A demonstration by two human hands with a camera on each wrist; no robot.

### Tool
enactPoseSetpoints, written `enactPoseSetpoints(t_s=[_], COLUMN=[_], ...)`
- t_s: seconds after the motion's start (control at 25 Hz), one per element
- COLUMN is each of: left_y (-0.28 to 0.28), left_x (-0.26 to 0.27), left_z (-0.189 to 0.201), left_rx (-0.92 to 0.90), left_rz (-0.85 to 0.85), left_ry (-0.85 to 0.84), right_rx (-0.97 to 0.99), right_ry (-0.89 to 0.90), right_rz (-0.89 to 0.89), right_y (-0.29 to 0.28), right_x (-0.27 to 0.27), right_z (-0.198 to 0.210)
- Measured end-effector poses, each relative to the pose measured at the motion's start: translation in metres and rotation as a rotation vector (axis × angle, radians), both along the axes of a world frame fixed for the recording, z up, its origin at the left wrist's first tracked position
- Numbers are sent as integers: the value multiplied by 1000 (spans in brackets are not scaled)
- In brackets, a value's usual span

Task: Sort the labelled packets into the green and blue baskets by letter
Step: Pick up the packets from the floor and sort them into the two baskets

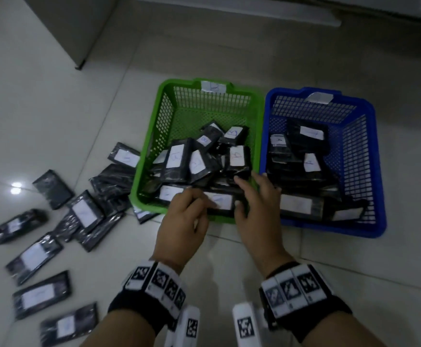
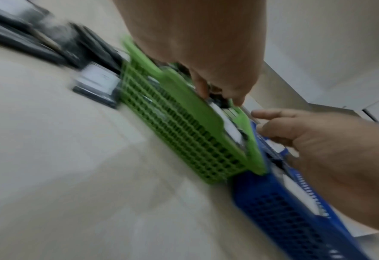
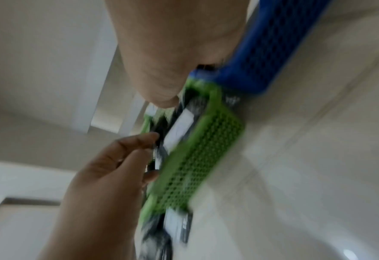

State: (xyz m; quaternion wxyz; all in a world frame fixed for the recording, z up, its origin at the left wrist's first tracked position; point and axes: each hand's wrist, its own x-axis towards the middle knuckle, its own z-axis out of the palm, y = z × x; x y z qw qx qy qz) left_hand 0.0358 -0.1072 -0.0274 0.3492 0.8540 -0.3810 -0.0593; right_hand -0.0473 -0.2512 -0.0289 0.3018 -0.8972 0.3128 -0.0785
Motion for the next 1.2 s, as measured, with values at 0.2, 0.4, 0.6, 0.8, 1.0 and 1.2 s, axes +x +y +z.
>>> enactPoseSetpoints(t_s=[0.2, 0.4, 0.6, 0.8, 1.0, 1.2], left_y=[111, 195, 213, 213, 215, 205], left_x=[20, 60, 98, 112, 106, 94], left_z=[-21, -55, -73, -73, -56, -47], left_rx=[76, 316, 336, 340, 55, -126], left_rz=[216, 570, 617, 608, 665, 734], left_ry=[1, 47, 241, 299, 405, 572], right_rx=[-103, -293, -419, -419, -404, -487], right_ry=[-68, -137, -174, 27, 409, 309], right_rz=[143, 305, 412, 471, 430, 429], right_y=[100, 158, 188, 198, 209, 203], right_x=[15, 49, 83, 92, 89, 86], right_z=[-8, -28, -47, -65, -81, -81])
